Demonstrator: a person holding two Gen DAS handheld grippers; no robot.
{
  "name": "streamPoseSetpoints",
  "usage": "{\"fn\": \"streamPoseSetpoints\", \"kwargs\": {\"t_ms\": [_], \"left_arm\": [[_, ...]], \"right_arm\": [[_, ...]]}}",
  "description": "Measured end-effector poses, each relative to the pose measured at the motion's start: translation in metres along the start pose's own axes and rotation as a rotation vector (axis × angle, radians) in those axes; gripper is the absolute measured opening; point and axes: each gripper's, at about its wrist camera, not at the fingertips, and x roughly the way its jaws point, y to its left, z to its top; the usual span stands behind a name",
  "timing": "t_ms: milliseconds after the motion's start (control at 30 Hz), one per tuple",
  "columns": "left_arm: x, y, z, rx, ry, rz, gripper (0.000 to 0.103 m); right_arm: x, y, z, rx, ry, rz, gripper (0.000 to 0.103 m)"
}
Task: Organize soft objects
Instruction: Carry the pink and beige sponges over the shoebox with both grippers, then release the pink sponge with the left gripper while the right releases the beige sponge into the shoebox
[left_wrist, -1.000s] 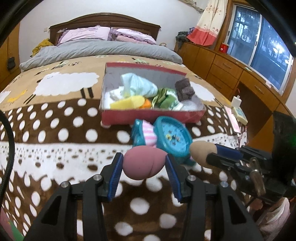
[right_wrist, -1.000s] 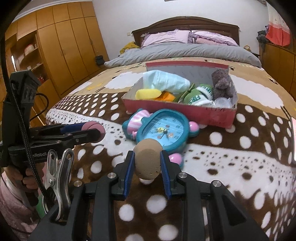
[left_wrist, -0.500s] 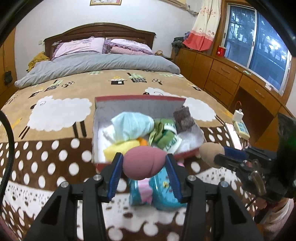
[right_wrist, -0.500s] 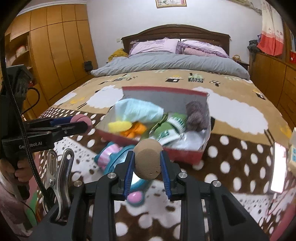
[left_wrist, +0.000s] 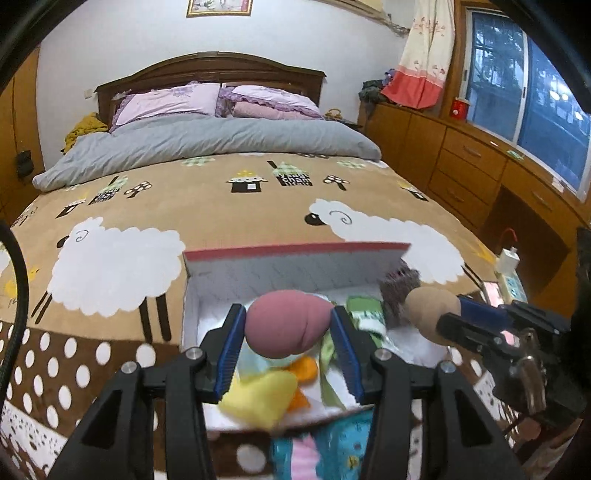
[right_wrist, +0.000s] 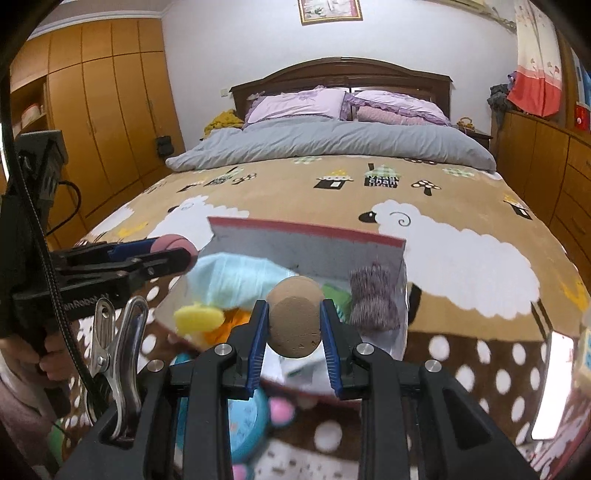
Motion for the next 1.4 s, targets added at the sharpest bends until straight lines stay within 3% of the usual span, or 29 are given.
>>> {"fn": "streamPoseSetpoints", "kwargs": {"t_ms": [400,733,1033,1233,1400], "left_arm": [[0.074,0.019,0.003,-0.018,0.051,0.063,0.05],[0.097,0.025,0.0,-0.018,0.038,0.099,0.051],[0.105,0.023,0.001,-0.029,0.073,0.072,0.057],[0.092,0.021,0.005,-0.035,0.052,0.072,0.062],[0.076,0.017,0.006,-0.022,0.035,0.079,0.063]], "right_arm": [[0.071,-0.027,0.023,0.007,0.03,-0.015,0.029],[0.117,-0.043,0.016,0.028,0.097,-0.044,0.029],[0.121,-0.045,0.015,0.039,0.096,-0.042,0.03],[0.113,-0.042,0.017,0.039,0.083,-0.048,0.034],[0.097,-0.036,0.02,0.03,0.044,-0.04,0.043]]}}
